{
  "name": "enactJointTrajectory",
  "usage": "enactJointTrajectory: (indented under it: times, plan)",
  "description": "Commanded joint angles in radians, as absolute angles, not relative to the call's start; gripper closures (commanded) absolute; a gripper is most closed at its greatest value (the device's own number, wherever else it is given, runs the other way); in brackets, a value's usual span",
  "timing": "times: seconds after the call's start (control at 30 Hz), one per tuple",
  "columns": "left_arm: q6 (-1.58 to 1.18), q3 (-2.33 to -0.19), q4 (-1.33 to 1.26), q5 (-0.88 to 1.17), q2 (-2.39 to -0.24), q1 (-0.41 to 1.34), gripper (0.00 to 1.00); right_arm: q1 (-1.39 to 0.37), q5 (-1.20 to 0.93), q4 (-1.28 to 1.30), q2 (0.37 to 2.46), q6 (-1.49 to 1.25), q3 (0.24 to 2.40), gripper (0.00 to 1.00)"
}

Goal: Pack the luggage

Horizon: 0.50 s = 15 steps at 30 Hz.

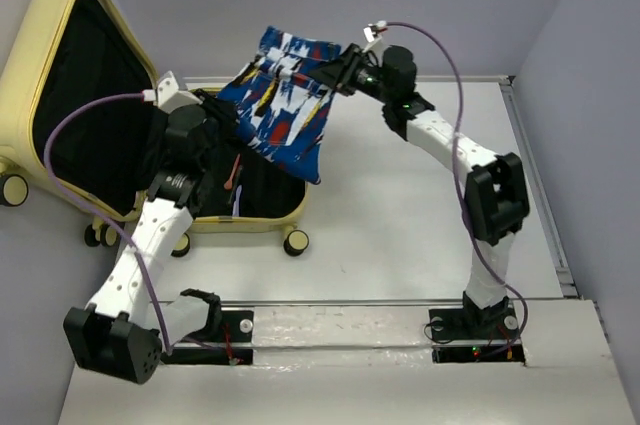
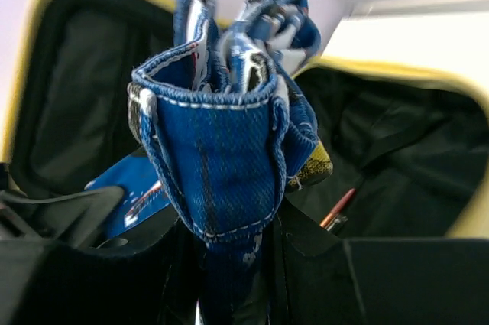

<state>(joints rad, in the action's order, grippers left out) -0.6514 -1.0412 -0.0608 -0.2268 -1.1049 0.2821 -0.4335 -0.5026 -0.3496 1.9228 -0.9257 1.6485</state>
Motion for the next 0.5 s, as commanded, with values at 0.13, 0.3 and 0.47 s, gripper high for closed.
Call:
enactJointTrajectory:
  times: [0.13,0.3,0.47]
  plan:
    - [-0.515,-1.051,0.219,-0.408,-0.907,0.16,0.01,-0.618,-0.466,0.268,2.429,-0.649,2.395,0.0]
    - [-0.506,-1.072,0.332,-0.405,-0.711,0.167,0.01,-0.618,-0.451,0.356,2.471,-0.555,2.453,0.0]
    - [-0.495,-1.083,0.564,-0.616,-0.482,0.167,0.01,-0.618,-0.408,0.359,2.37,-0.466,2.32,0.0]
